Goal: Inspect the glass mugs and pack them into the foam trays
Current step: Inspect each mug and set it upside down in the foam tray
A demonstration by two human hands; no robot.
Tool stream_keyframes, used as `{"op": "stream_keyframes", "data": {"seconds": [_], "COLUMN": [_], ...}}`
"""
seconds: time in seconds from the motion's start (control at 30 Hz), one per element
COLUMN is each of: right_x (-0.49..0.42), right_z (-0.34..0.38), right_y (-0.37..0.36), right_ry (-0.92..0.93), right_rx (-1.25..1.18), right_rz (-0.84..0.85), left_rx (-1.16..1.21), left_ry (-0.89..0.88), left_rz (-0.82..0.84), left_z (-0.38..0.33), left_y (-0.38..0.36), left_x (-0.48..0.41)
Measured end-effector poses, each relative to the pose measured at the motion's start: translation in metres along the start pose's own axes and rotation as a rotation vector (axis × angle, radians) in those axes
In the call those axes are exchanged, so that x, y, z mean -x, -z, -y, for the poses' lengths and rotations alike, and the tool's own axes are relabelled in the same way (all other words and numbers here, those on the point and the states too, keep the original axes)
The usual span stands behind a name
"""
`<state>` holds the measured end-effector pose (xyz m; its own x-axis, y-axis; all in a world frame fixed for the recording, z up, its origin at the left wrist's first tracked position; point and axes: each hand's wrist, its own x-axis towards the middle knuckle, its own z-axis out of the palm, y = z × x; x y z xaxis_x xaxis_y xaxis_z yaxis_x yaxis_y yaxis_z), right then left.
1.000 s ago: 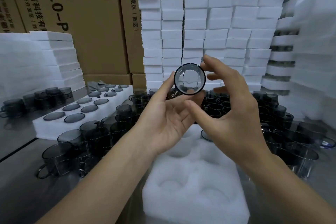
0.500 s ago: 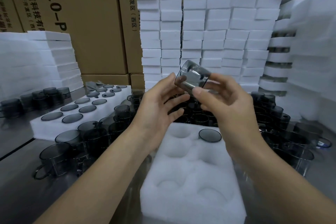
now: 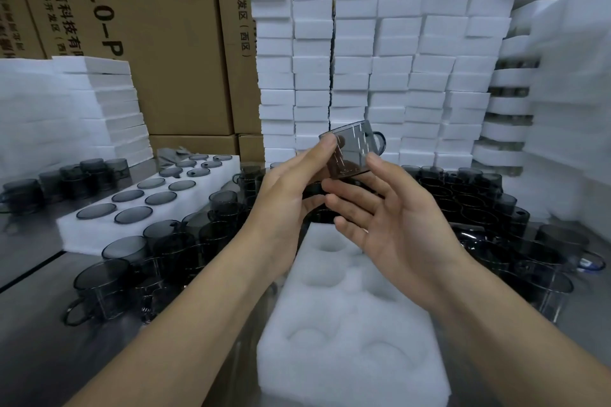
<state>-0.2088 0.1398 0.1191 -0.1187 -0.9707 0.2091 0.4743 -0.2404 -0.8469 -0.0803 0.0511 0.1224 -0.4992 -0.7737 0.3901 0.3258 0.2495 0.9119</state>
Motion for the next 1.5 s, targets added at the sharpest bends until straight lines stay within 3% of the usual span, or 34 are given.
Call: {"op": "stream_keyframes", "data": {"seconds": [0.23,0.37,0.5,0.6,0.7,0.9,1.23,1.5], "right_x": [-0.002,-0.002,-0.007,-0.012,-0.012,-0.011,-0.015,-0.015], "right_z": [-0.009,-0.008,-0.003,0.002,0.007,0.009,0.005,0.006], "right_y": [-0.002,0.001,0.009,0.019,0.028,0.032,0.038,0.042], "right_ry": [-0.003,-0.084,-0.122,0.053,0.18,0.161,0.175,0.194], "right_rx": [-0.085,-0.131,0.094,0.472,0.661,0.802,0.868,0.872], "right_rz": [-0.009,0.022,-0.001,-0.193,-0.198,-0.144,-0.178,-0.172], "left_rx": [0.011,0.027,-0.034,-0.129,-0.223,-0.346,-0.411,-0.455], "left_ry": [-0.016,0.013,0.033,0.039,0.006,-0.069,-0.001,0.069], "left_rz": [-0.061,0.018,0.064,-0.025,-0.049,-0.023,0.059,0.218], "left_z": [0.005,0.005,0.005,0.008,0.012,0.022,0.023,0.014], "left_y": [0.001,0.005,0.009,0.011,0.012,0.01,0.014,0.018], "left_x": [-0.001,-0.004,-0.006,-0.006,-0.007,-0.008,-0.007,-0.006]}}
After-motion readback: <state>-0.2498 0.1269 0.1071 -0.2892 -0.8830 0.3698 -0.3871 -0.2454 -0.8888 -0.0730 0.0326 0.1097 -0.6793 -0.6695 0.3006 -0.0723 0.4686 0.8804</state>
